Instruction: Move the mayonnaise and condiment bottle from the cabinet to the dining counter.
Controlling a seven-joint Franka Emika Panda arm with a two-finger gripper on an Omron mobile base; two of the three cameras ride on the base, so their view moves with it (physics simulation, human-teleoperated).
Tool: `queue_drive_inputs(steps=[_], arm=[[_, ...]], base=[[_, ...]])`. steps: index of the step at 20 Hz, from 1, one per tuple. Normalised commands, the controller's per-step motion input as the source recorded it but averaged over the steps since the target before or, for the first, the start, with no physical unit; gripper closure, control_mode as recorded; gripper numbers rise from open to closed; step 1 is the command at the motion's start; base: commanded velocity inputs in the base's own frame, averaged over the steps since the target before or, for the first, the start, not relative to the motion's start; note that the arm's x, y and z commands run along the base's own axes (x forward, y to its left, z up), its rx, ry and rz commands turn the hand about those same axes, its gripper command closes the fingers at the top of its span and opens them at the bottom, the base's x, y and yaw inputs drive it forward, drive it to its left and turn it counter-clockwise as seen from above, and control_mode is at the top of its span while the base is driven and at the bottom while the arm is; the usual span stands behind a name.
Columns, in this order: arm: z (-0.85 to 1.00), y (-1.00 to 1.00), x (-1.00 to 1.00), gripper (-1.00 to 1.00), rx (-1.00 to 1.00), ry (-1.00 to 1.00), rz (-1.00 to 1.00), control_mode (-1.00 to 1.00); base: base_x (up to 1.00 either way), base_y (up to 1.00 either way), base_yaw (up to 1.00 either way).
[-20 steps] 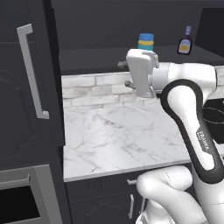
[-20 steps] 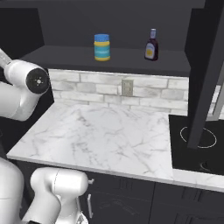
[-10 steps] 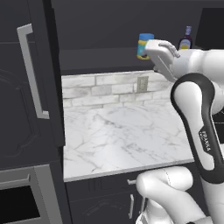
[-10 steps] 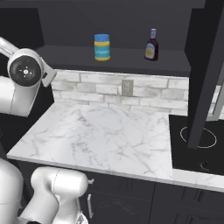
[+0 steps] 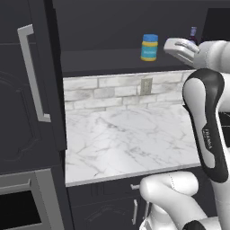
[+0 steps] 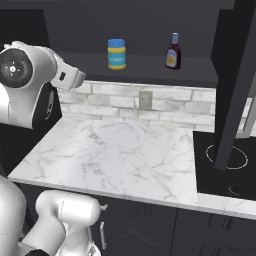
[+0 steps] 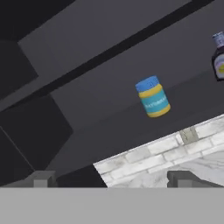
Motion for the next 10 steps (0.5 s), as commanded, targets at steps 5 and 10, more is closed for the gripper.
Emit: queue_drive_inputs(steps=[5, 10], arm=[[0.0, -0.43, 0.18, -1.0, -0.08, 0.0, -0.14, -1.0], [0.0, -0.18, 0.3, -1.0, -0.04, 0.04, -0.04, -1.0]], base=[[0.0, 0.0, 0.0], [0.0, 0.0, 0.0]])
